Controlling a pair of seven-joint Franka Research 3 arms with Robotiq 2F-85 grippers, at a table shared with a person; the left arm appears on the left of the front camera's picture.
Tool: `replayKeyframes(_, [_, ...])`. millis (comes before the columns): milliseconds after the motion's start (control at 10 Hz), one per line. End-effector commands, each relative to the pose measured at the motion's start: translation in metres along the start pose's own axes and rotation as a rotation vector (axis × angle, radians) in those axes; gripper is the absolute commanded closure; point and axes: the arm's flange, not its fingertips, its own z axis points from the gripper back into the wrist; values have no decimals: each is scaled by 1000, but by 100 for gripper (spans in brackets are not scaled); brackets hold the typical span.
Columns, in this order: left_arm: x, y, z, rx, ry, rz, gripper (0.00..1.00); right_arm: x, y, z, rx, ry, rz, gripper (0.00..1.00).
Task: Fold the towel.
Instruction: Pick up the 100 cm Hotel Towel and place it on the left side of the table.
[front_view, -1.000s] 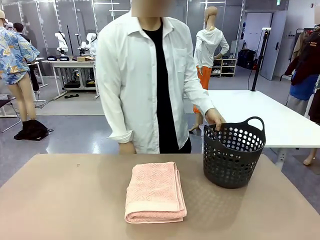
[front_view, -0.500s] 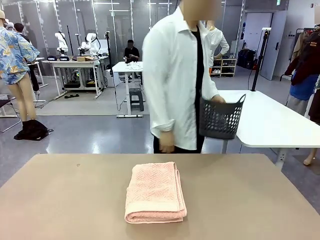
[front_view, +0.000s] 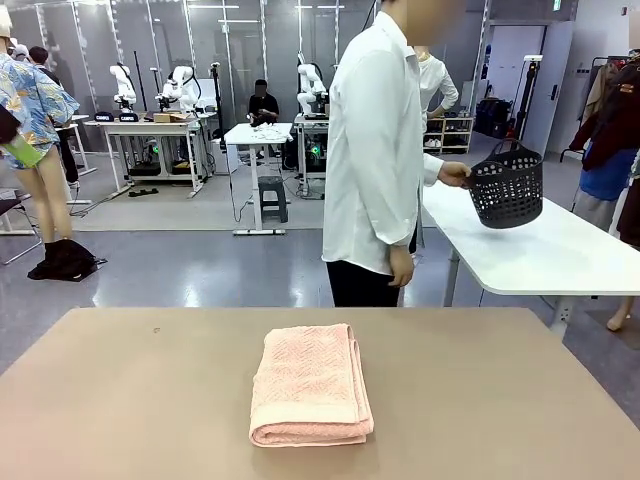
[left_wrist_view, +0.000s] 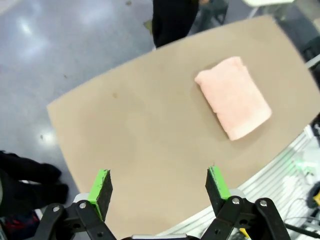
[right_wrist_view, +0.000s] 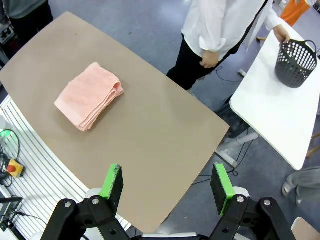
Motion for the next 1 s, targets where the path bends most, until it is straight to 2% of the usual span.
replayKeyframes(0, [-1,-13,-45,-81,28,95,5,1,-1,1,-5,0,-5,11])
replayKeyframes(200, [-4,-34,-119,-91,97,151,5,1,-1,1,-5,0,-5,11])
replayKeyframes(600, [-9,-81,-240,-249,237,234,5,1,-1,1,-5,0,-5,11])
replayKeyframes(700, [-12,-94,-265,-305,246,264,5,1,-1,1,-5,0,-5,11])
replayKeyframes(900, [-21,-114,-307,-337,191,313,5,1,-1,1,-5,0,-5,11])
